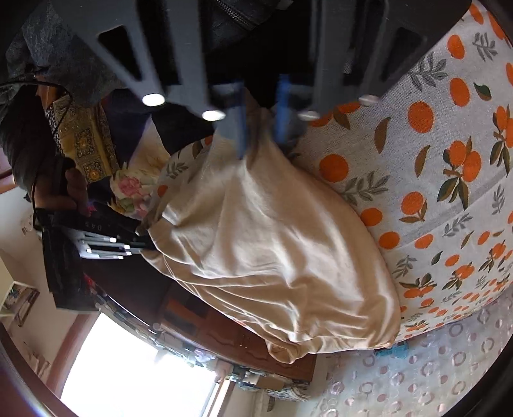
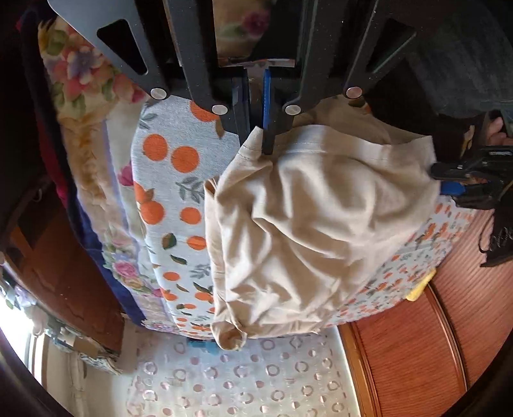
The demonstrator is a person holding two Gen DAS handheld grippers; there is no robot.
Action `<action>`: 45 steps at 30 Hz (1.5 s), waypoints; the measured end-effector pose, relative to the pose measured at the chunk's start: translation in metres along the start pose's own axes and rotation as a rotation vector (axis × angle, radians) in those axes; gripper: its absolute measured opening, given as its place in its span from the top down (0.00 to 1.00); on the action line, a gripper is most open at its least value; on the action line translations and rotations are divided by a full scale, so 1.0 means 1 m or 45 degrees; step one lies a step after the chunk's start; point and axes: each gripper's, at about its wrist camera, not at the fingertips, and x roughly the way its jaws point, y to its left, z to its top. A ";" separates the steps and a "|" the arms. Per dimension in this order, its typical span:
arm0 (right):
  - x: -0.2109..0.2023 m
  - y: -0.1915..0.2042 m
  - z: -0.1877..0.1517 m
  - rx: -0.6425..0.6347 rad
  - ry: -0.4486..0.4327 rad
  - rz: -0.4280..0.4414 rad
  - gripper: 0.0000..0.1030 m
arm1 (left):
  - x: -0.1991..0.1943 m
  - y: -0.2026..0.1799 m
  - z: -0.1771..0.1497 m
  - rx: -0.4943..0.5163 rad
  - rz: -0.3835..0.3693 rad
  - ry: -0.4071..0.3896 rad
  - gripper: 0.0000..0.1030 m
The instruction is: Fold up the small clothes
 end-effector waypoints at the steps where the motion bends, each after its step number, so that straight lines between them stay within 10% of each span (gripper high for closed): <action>1: -0.003 0.000 0.003 -0.003 -0.020 0.021 0.95 | -0.004 -0.002 0.002 0.024 0.008 -0.020 0.95; 12: -0.045 -0.015 0.123 -0.060 -0.369 0.069 0.96 | -0.065 0.040 0.124 0.016 -0.027 -0.330 0.96; 21: 0.052 -0.034 0.246 -0.034 -0.290 -0.031 0.96 | -0.012 0.137 0.229 -0.117 0.199 -0.295 0.96; 24: 0.092 -0.037 0.264 -0.014 -0.202 -0.069 0.96 | 0.006 0.164 0.238 -0.139 0.226 -0.236 0.82; 26: 0.111 -0.042 0.270 -0.002 -0.165 -0.094 0.96 | 0.010 0.174 0.234 -0.139 0.234 -0.246 0.56; 31: 0.126 -0.047 0.280 0.043 -0.145 -0.109 0.89 | 0.021 0.184 0.222 -0.114 0.222 -0.207 0.56; 35: 0.101 -0.051 0.277 0.100 -0.236 -0.154 0.51 | 0.029 0.176 0.208 -0.077 0.184 -0.155 0.55; 45: 0.097 -0.007 0.220 -0.155 -0.059 -0.047 0.47 | 0.043 0.160 0.186 -0.017 0.142 -0.060 0.55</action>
